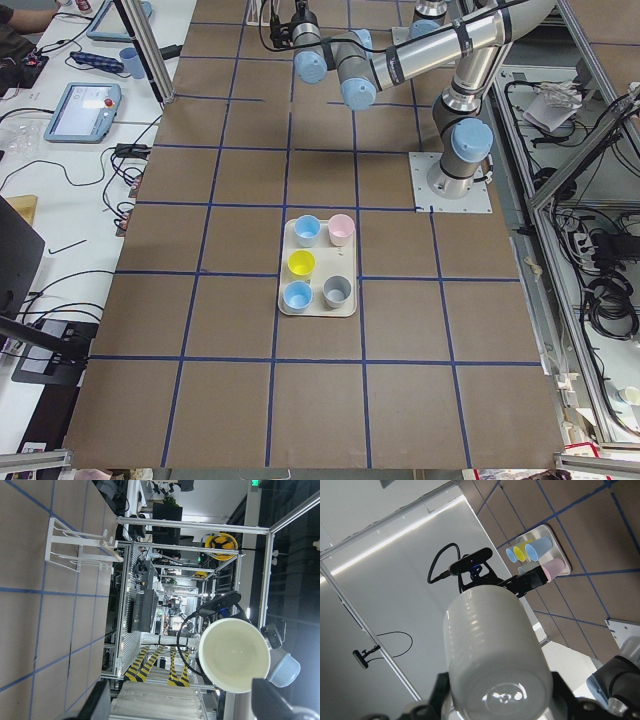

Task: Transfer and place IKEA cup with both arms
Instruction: 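Raise the white cup toward the middle while the left arm reaches toward it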

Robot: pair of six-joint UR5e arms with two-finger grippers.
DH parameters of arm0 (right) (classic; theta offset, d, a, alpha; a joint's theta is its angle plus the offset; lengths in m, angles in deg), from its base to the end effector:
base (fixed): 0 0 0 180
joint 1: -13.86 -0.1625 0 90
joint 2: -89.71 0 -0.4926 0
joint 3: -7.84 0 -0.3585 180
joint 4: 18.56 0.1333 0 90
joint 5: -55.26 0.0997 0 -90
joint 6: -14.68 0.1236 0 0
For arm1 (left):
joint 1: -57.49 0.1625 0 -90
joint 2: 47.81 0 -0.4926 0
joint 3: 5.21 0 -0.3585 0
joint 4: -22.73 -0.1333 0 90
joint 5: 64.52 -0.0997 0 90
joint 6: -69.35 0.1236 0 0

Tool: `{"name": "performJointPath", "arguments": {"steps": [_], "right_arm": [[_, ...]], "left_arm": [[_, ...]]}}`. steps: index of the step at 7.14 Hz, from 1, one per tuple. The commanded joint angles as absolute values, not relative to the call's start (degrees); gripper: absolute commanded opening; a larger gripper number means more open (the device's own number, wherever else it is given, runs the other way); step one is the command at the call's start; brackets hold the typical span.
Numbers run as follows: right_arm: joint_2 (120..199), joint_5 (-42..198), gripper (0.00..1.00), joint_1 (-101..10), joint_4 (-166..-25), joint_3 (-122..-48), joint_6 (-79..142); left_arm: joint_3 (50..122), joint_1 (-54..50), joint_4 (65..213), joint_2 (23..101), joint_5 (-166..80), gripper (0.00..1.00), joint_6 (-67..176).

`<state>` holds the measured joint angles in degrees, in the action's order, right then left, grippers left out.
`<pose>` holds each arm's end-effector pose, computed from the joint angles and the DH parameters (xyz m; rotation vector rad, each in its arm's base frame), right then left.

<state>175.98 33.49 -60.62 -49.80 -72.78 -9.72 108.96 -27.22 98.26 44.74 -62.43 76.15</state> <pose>0.1288 -0.4633 0.5821 0.4470 1.7582 0.4098 -0.2151 -0.4623 0.4767 0.1497 -1.5278 0.0038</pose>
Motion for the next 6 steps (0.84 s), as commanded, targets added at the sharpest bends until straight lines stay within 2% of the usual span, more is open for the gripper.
{"name": "performJointPath", "arguments": {"steps": [1,6], "right_arm": [[175.75,36.27,0.48,-63.56,-49.94,-72.84,-9.67],[175.49,36.19,0.48,-64.80,-50.12,-74.07,-9.67]], "left_arm": [[108.61,-30.30,95.96,47.19,-60.30,1.00,76.03],[108.61,-32.42,94.54,48.96,-52.40,1.00,75.68]]}}
